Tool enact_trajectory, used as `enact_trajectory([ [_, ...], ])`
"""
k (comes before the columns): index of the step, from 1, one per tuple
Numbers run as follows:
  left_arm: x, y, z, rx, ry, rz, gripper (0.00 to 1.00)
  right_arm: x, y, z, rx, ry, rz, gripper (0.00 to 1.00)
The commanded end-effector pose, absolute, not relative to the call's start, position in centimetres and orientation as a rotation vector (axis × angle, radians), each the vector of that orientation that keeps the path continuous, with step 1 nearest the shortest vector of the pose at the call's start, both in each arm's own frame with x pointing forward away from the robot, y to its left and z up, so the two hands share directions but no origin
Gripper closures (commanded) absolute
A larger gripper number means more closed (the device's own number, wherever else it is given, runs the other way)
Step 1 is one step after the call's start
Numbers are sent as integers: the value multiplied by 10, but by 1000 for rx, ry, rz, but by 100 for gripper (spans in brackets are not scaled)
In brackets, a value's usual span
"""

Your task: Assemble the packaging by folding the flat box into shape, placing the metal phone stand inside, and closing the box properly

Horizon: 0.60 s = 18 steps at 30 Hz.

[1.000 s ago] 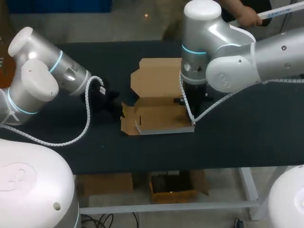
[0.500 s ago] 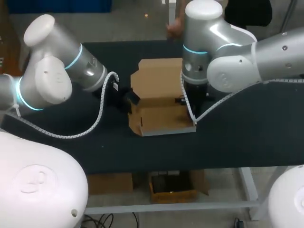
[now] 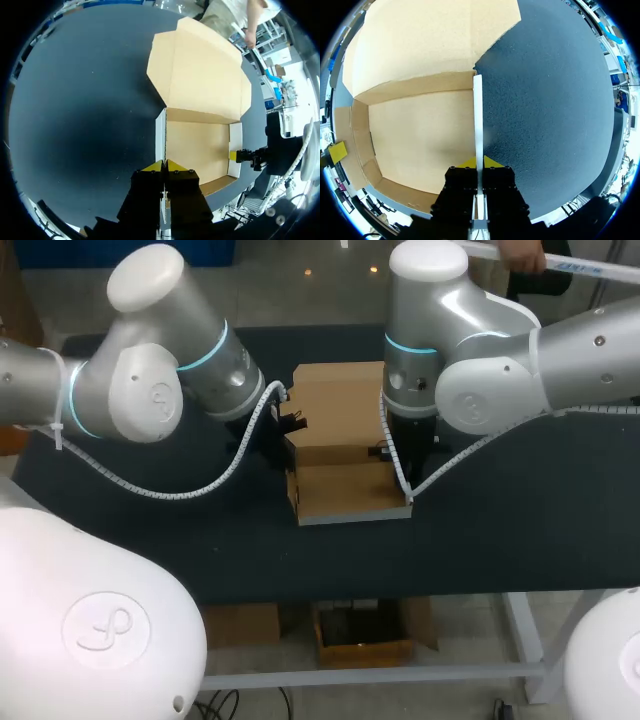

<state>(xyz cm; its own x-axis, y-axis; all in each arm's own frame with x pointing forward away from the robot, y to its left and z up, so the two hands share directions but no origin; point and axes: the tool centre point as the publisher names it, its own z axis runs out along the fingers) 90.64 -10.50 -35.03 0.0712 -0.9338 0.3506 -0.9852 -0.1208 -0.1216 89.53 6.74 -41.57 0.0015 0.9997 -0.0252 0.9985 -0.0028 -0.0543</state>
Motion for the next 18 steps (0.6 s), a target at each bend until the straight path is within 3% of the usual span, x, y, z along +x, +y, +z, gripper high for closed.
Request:
enact_trajectory([
  [1,907,-107,-353,2283,-2042,377,98,896,71,-416,-2208,-2202,94,100],
  [7,905,-106,-350,2261,-2037,383,70,896,71,-416,-2208,-2202,94,100],
  [10,902,-96,-349,2241,-1979,445,45,896,71,-416,-2208,-2202,94,100],
  [11,901,-90,-348,2224,-1946,472,40,896,71,-416,-2208,-2202,94,100],
  [14,899,-72,-350,2171,-1883,526,47,896,71,-416,-2208,-2202,94,100],
  [18,899,-54,-351,2097,-1844,569,40,896,71,-416,-2208,-2202,94,100],
])
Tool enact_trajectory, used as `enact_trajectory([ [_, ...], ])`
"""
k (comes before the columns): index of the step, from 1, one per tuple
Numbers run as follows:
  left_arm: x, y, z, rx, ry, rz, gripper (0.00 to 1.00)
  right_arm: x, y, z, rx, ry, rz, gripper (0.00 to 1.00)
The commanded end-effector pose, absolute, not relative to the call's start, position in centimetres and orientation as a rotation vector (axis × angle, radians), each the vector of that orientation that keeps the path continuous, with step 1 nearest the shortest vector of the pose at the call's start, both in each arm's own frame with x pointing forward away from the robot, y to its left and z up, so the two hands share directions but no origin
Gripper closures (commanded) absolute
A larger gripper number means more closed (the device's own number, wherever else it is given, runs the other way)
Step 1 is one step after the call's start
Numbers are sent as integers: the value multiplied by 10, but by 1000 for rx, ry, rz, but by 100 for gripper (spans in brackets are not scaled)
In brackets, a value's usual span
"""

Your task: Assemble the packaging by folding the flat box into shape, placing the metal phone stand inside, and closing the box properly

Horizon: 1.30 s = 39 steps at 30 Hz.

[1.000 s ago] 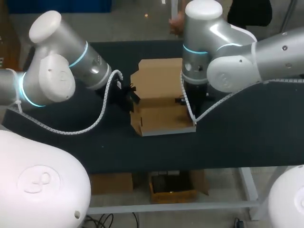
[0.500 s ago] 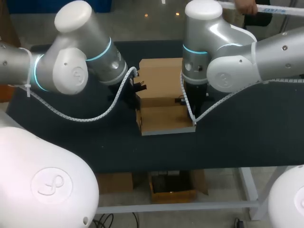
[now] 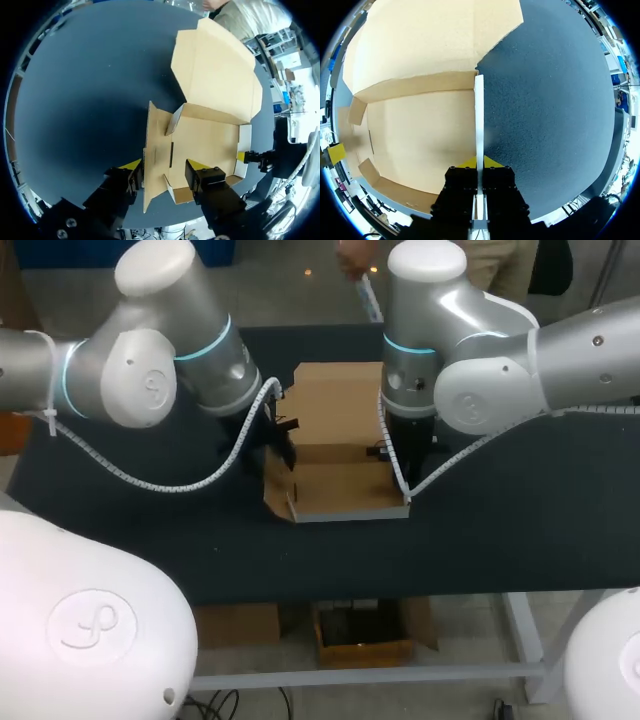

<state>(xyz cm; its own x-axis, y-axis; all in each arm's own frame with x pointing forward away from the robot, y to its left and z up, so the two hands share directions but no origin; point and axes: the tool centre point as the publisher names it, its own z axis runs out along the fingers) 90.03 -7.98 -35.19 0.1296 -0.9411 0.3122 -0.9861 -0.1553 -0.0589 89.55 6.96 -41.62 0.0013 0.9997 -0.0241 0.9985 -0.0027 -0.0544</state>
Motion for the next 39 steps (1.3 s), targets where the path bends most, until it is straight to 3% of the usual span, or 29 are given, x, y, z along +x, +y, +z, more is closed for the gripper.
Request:
enact_trajectory([
  [1,900,-50,-352,2071,-1836,579,39,896,71,-416,-2208,-2202,94,100],
  [11,903,-9,-360,1938,-1762,700,57,896,71,-416,-2208,-2202,94,100],
  [36,898,-37,-393,1641,-1690,871,62,896,71,-416,-2208,-2202,94,100],
  [39,895,-46,-391,1603,-1671,901,66,896,71,-416,-2208,-2202,94,100],
])
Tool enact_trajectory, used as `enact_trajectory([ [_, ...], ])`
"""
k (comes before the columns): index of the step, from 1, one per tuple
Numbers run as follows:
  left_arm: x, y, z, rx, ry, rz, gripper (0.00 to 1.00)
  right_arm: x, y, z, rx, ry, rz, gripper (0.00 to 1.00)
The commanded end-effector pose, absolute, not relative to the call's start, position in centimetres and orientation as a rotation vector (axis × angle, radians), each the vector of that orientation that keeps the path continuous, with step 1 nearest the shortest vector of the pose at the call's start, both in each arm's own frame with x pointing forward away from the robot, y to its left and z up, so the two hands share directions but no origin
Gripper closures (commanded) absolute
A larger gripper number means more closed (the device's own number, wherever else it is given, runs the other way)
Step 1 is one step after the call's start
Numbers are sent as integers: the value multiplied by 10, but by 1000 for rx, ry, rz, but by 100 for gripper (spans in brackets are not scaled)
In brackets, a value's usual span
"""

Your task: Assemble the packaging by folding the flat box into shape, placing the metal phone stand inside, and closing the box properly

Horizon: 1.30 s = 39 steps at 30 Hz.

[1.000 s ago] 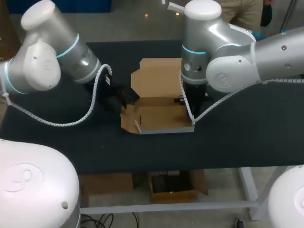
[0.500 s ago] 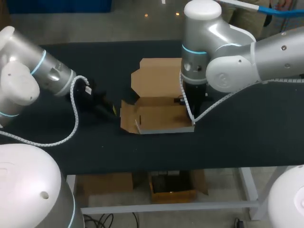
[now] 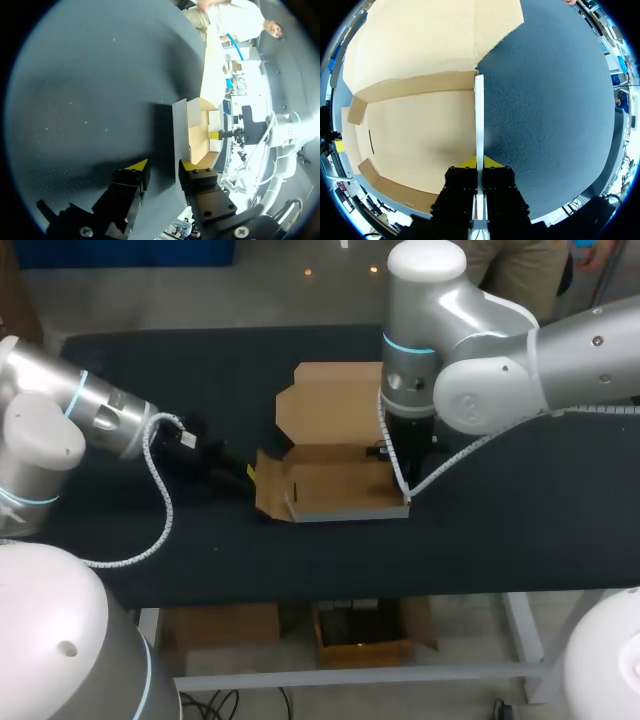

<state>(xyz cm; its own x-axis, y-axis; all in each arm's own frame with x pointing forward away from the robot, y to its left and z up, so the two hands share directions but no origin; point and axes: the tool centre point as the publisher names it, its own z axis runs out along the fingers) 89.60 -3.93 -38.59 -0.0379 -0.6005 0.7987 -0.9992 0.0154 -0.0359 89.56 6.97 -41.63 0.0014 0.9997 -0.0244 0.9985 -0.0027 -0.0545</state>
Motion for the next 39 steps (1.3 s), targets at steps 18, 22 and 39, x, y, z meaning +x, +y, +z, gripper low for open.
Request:
enact_trajectory([
  [18,887,-89,-370,1529,-1721,925,62,896,71,-416,-2208,-2202,94,100],
  [22,885,-100,-369,1541,-1749,906,62,896,71,-416,-2208,-2202,94,100],
  [39,881,-133,-371,1678,-1869,805,62,896,71,-416,-2208,-2202,94,100],
])
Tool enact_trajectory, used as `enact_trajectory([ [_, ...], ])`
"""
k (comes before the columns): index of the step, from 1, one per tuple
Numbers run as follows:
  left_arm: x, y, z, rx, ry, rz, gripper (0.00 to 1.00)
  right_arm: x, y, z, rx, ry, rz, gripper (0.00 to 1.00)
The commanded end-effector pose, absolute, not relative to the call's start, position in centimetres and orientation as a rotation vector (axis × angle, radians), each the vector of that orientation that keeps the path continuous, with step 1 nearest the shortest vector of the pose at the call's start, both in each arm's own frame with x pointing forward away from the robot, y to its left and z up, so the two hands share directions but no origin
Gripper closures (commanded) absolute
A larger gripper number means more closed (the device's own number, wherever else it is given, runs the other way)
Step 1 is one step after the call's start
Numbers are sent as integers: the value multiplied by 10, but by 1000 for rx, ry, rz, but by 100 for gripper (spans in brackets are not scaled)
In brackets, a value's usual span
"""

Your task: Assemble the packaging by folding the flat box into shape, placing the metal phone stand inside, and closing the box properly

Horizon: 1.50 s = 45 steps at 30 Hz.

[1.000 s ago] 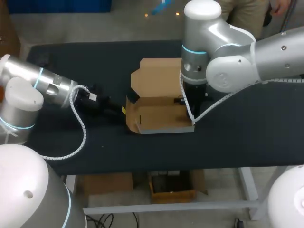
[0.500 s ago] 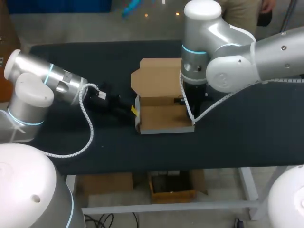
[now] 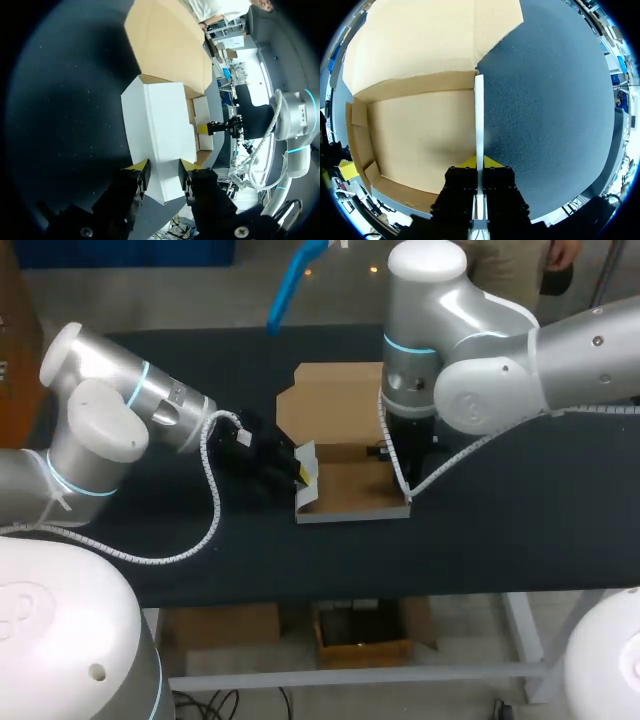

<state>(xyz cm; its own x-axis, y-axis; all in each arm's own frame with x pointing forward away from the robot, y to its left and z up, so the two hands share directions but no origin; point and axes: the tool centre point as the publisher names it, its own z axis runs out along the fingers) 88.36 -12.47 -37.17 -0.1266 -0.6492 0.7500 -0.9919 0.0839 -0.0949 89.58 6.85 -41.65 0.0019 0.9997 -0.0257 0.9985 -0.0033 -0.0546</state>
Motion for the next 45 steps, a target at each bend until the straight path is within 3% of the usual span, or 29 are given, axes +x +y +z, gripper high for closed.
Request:
enact_trajectory([
  [1,881,-134,-372,1691,-1874,802,63,896,71,-416,-2208,-2202,94,100],
  [19,890,-127,-371,1889,-1956,706,57,896,71,-416,-2208,-2202,94,100],
  [45,901,-127,-379,2142,-2101,474,58,896,71,-416,-2208,-2202,94,100],
])
